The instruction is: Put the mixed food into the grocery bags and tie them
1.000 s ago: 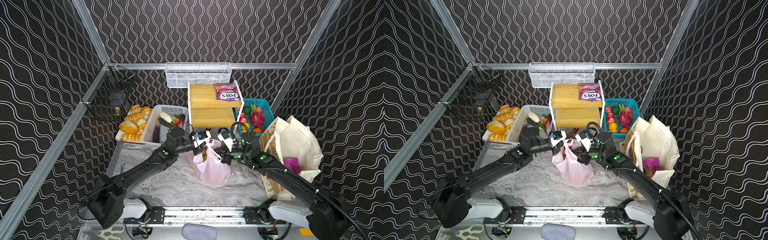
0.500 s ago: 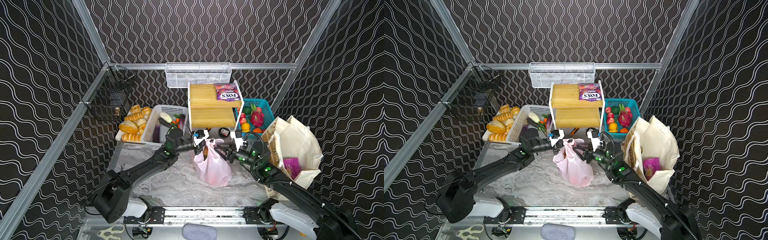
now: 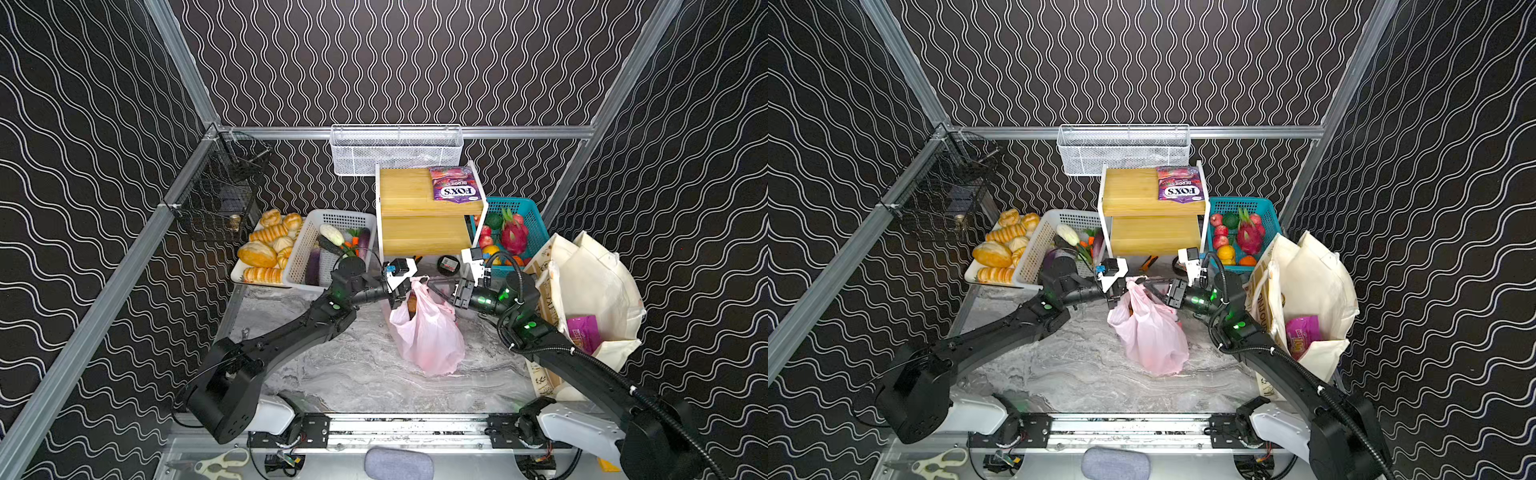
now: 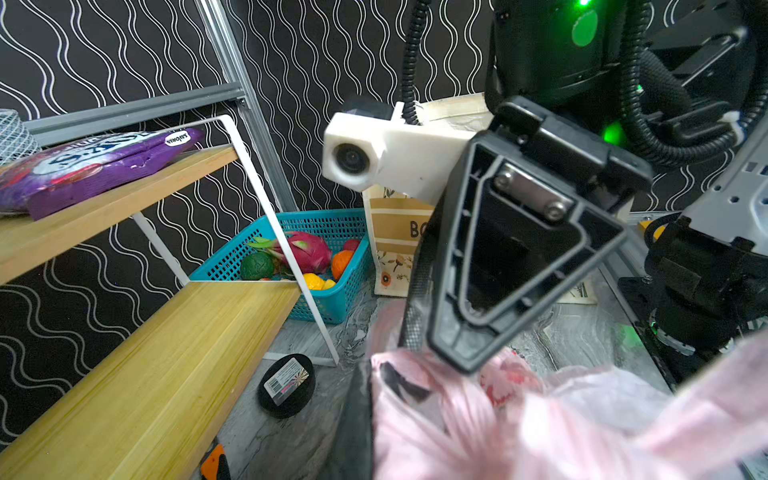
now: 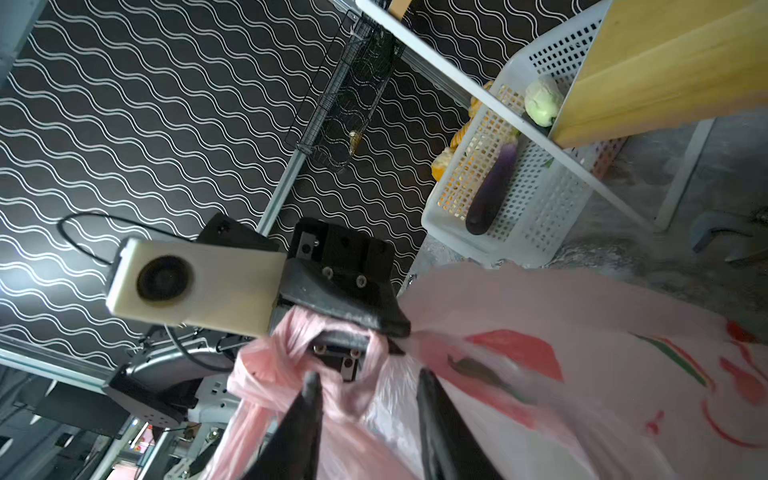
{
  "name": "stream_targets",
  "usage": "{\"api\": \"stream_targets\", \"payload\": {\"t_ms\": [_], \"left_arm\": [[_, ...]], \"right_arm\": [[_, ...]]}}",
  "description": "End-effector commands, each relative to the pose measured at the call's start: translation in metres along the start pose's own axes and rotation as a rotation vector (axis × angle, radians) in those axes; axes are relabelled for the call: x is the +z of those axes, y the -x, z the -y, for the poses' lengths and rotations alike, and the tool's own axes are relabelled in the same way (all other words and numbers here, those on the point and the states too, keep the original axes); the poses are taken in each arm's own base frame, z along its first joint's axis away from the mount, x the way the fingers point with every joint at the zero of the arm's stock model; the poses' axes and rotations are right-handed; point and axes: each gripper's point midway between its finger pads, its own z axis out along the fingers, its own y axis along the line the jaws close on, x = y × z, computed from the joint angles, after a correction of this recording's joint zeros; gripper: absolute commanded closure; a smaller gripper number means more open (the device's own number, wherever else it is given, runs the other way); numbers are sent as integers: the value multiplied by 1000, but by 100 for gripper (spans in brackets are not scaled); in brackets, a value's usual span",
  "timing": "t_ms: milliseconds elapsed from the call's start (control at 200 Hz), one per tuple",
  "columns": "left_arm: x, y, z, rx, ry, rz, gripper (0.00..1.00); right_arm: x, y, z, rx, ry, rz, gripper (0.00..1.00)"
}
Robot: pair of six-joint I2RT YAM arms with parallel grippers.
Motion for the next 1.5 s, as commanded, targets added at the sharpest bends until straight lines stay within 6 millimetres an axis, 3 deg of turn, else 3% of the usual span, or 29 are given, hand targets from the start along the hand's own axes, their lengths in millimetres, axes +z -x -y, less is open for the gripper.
{"api": "stream_targets", "payload": {"t_ms": [0, 95, 225, 435, 526, 591, 656, 781, 831, 1026, 1291, 1492], "left_arm": [[-1, 8, -6, 23, 32, 17, 100], [0, 4, -5, 26, 21, -8, 100], [-1, 8, -6, 23, 31, 8, 100], [-3, 0, -9, 12, 51, -30, 100], [-6, -4, -14, -8, 101, -40, 89], [-9, -6, -15, -16, 114, -55, 71], [-12, -8, -13, -25, 116, -72, 64], [-20, -8, -16, -46, 160, -89, 36], [-24, -9, -15, -54, 170, -99, 32], [-39, -6, -2, -81, 147, -154, 28], [-68, 20, 12, -20, 180, -179, 27], [-73, 31, 31, -8, 149, -193, 27]], "right_arm": [[5, 3, -14, 52, 58, -32, 69], [8, 3, -16, 58, 78, -27, 82], [12, -2, -3, 72, 34, -54, 97], [6, 4, -7, 1, 20, -8, 100], [1, 10, -2, -60, -63, 28, 100], [-4, 15, 3, -96, -118, 58, 100], [-8, 19, 10, -116, -173, 84, 100], [-12, 20, 17, -157, -244, 81, 100], [-15, 24, 18, -176, -268, 92, 100], [-17, 32, 16, -204, -289, 121, 100], [-15, 39, 18, -203, -302, 145, 100], [-11, 35, 23, -155, -290, 134, 100]]}}
